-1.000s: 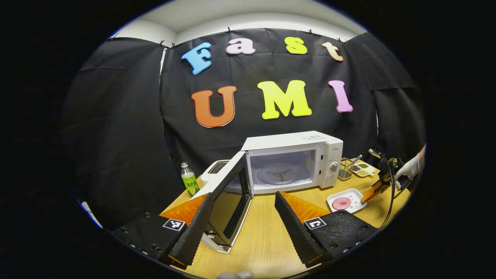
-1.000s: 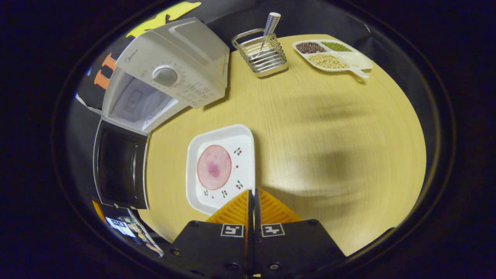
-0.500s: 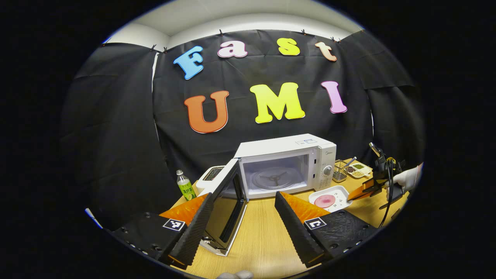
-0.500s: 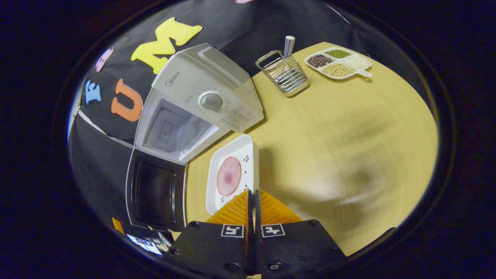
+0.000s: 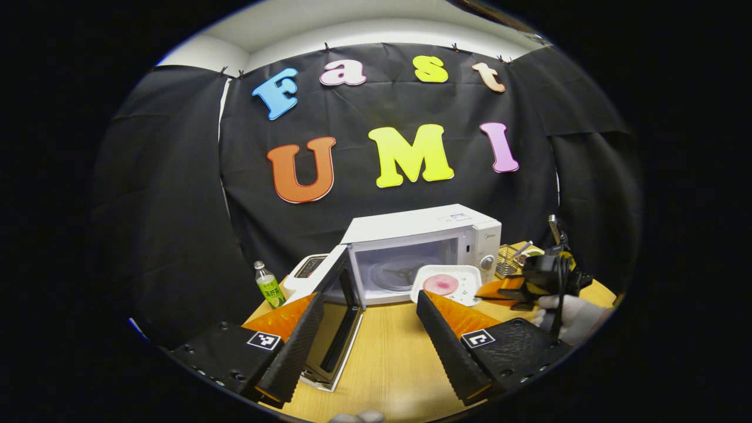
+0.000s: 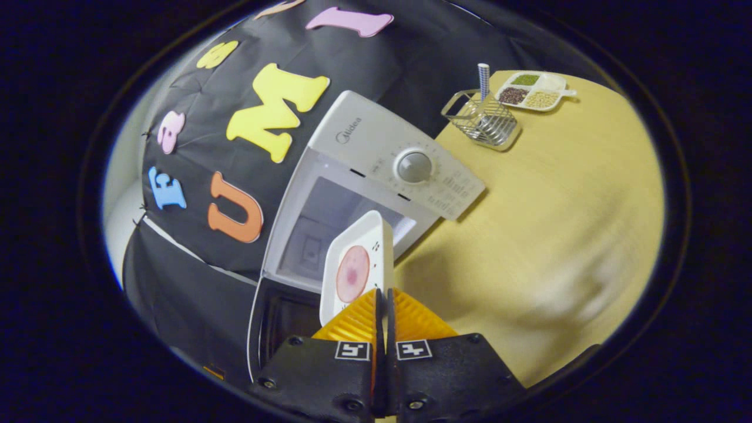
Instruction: Open the microwave oven with the left hand, put the food in, and close the microwave oven.
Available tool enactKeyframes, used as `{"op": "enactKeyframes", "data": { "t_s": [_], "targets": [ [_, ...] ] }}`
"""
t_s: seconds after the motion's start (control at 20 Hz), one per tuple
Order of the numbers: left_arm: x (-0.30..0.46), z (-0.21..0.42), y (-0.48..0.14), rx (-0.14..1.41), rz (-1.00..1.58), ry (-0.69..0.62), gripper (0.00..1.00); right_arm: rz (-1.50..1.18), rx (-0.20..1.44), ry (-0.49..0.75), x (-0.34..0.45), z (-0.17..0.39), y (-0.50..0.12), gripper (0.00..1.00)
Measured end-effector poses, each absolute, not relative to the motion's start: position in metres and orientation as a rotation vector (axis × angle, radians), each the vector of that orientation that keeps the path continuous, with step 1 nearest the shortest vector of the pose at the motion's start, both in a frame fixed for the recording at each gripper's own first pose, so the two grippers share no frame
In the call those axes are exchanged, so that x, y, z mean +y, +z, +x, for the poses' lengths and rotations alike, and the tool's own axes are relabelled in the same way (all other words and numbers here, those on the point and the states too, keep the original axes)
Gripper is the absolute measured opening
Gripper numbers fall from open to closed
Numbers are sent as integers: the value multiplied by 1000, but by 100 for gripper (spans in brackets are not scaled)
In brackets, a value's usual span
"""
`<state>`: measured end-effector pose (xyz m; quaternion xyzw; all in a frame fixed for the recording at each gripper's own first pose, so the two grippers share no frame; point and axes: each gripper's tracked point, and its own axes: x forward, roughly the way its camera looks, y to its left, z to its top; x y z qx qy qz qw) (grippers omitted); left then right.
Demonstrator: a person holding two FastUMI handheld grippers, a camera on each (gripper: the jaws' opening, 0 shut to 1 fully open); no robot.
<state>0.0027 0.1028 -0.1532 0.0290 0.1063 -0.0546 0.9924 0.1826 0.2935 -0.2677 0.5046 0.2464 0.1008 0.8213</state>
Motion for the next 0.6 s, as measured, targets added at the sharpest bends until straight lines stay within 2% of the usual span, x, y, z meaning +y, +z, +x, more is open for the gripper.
{"op": "enactKeyframes", "data": {
  "t_s": [0.3, 0.35, 0.4, 0.5, 0.6],
  "targets": [
    [104, 14, -169, 198, 51, -114, 96, 1171, 403, 82, 338, 230, -278, 3],
    [107, 15, -175, 211, 55, -111, 96, 1189, 385, 62, 344, 238, -282, 0],
    [109, 16, -179, 226, 58, -113, 96, 1207, 371, 40, 350, 248, -285, 4],
    [114, 17, -184, 236, 72, -109, 96, 1228, 354, 15, 358, 270, -291, 0],
    [118, 20, -187, 243, 85, -110, 96, 1226, 347, -13, 366, 289, -298, 3]
  ]
}}
